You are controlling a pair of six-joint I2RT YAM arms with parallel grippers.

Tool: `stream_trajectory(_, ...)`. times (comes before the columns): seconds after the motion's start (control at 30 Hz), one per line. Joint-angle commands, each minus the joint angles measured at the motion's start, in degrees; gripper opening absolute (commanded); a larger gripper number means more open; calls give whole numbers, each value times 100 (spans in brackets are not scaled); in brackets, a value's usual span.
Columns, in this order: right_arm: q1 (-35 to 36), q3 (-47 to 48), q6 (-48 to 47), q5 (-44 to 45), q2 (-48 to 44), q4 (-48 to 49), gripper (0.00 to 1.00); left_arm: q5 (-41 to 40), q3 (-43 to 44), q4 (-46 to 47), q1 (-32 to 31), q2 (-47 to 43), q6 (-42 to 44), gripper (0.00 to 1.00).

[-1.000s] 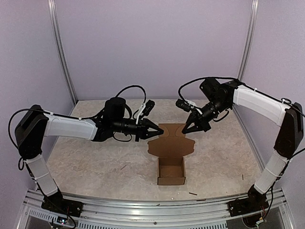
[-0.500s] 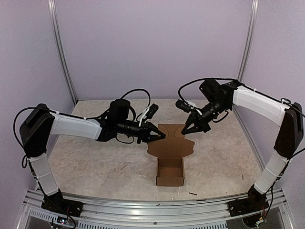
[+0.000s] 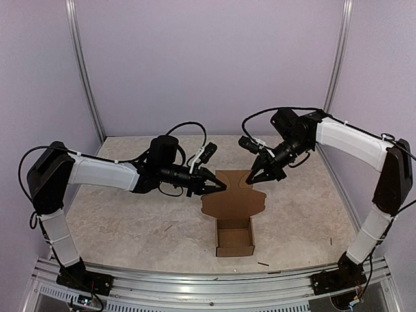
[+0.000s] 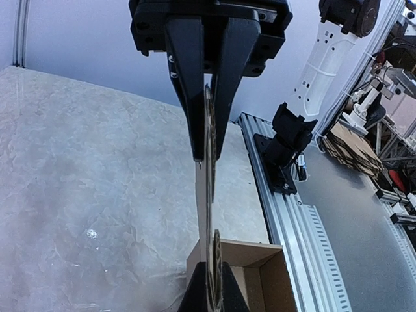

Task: Fold the paper box

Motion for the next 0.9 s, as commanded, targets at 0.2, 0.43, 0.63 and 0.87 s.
stream_trajectory(0.2,152,14,-117,123,157,-66,0,-291,-71,-43,0,-156,128,29)
stream_trajectory(0.43,101,127,-14,200,-51,-59,0,-1174,-1068,346,33,-610,123,55)
stream_trajectory(0.63,49,123,5,43,-84,-90,0,-1286,-1505,745,62,-532,11,56)
stream_trajectory(0.87,28,255,105,29,-117,-124,0,-1082,-1278,881,86,-182,-20,11)
